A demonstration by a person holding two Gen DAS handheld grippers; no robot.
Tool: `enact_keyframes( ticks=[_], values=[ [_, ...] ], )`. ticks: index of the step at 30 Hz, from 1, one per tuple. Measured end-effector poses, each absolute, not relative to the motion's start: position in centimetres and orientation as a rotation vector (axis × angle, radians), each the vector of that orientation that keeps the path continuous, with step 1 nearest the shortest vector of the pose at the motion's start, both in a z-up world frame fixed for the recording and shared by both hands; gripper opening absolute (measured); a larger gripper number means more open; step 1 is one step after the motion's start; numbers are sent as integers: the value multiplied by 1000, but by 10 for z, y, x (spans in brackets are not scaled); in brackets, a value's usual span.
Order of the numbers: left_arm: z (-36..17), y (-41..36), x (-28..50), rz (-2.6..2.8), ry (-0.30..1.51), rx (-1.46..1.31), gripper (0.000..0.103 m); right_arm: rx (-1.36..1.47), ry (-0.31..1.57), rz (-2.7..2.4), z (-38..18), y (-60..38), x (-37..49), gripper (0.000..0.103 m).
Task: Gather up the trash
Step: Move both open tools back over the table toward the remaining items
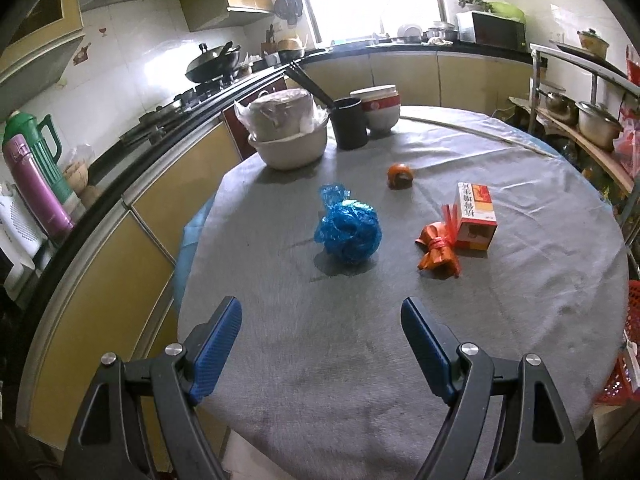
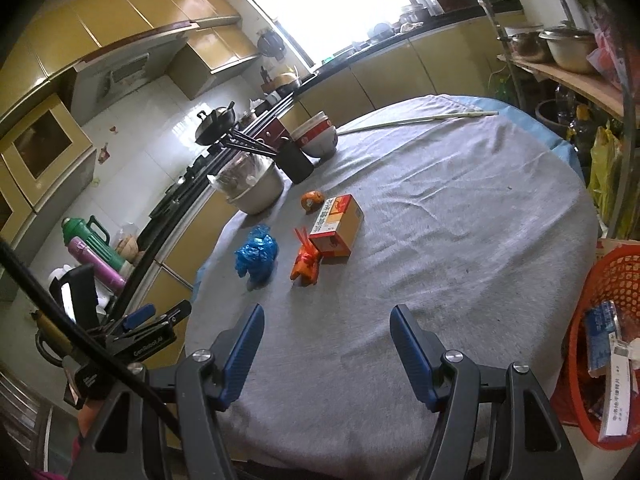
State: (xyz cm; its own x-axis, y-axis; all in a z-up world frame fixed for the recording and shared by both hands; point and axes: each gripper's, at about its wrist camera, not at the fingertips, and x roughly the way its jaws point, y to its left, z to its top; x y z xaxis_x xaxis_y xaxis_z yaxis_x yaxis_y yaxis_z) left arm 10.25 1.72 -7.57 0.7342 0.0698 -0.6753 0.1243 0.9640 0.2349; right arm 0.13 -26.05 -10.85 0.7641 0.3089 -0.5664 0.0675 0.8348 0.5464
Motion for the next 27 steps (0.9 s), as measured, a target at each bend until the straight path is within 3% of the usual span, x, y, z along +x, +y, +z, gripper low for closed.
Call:
enact_keyframes(
  ticks=[27],
  values=[
    [-85, 23, 155, -25, 778, 287, 82, 464, 700, 202, -83, -238, 114, 70]
  ],
)
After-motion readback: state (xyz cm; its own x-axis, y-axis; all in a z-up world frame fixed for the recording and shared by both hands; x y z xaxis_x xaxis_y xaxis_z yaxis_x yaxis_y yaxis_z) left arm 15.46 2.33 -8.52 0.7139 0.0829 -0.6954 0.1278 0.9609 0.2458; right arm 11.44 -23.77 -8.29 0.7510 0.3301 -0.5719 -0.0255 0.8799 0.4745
